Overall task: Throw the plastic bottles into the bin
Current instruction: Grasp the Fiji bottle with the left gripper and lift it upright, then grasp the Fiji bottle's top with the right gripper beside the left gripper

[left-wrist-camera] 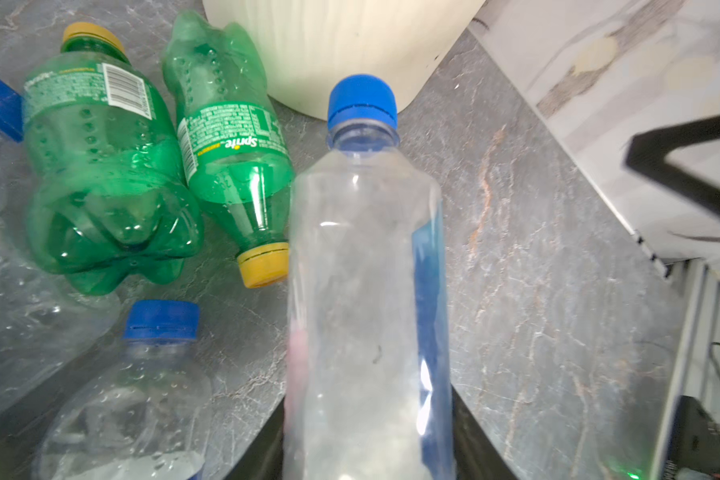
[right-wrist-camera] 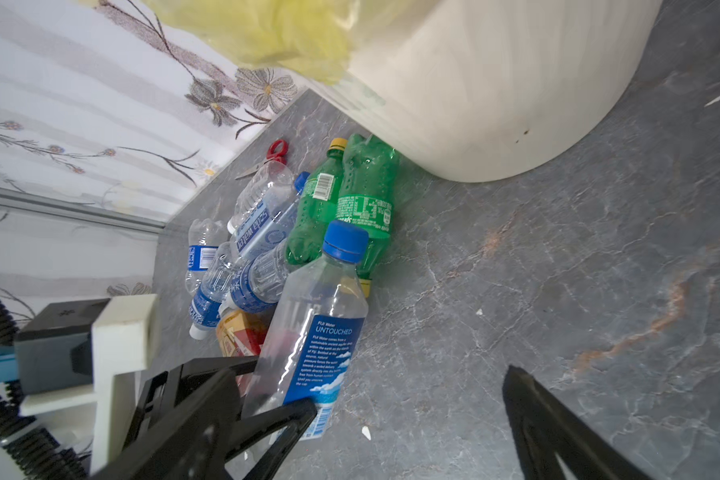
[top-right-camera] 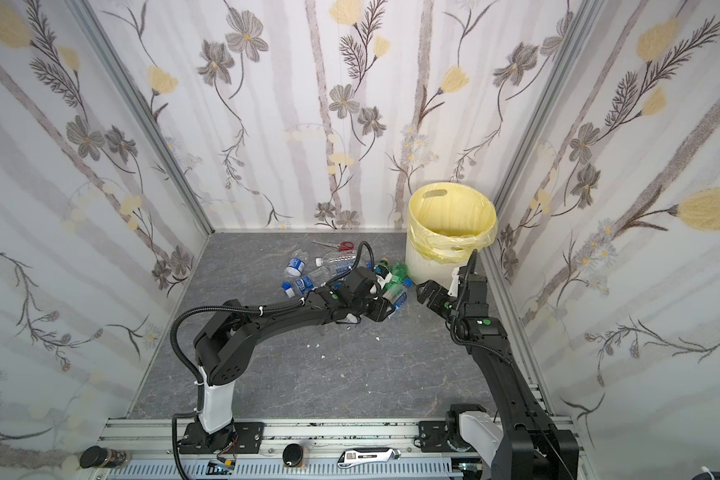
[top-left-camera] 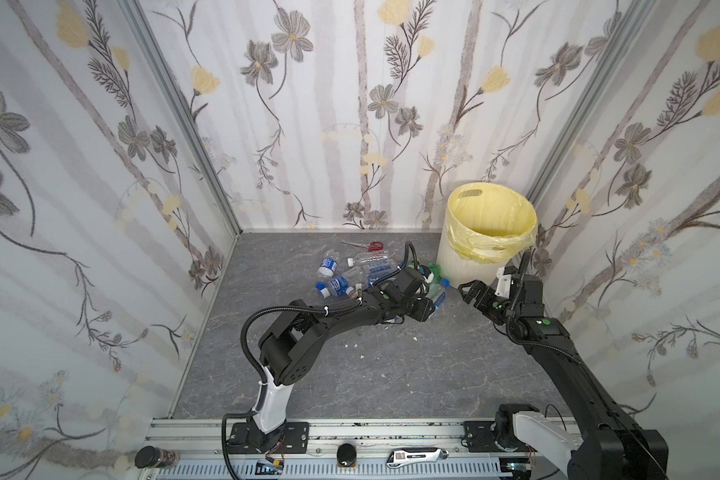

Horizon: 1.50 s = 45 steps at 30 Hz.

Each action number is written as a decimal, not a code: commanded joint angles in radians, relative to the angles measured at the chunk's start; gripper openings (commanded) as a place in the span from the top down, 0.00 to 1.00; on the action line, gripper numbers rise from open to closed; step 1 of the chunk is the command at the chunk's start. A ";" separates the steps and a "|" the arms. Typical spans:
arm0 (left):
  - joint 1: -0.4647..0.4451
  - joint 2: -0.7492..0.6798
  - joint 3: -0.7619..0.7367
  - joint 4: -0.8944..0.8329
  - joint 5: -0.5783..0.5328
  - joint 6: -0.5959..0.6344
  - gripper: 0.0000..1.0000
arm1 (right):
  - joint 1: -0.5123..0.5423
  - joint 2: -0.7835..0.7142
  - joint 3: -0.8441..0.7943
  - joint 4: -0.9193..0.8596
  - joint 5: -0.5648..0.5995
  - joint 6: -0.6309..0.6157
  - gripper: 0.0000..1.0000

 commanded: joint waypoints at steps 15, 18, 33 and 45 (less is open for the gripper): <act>0.082 -0.176 -0.191 0.254 0.120 -0.218 0.52 | 0.180 0.204 0.113 0.345 -0.089 0.258 0.09; 0.086 -0.211 -0.242 0.308 0.100 -0.235 0.52 | 0.199 0.234 0.124 0.364 -0.083 0.274 0.11; 0.089 -0.254 -0.286 0.346 0.061 -0.220 0.52 | 0.277 0.320 0.168 0.389 -0.060 0.291 0.28; 0.093 -0.238 -0.270 0.349 0.059 -0.210 0.50 | 0.304 0.356 0.171 0.399 -0.072 0.288 0.43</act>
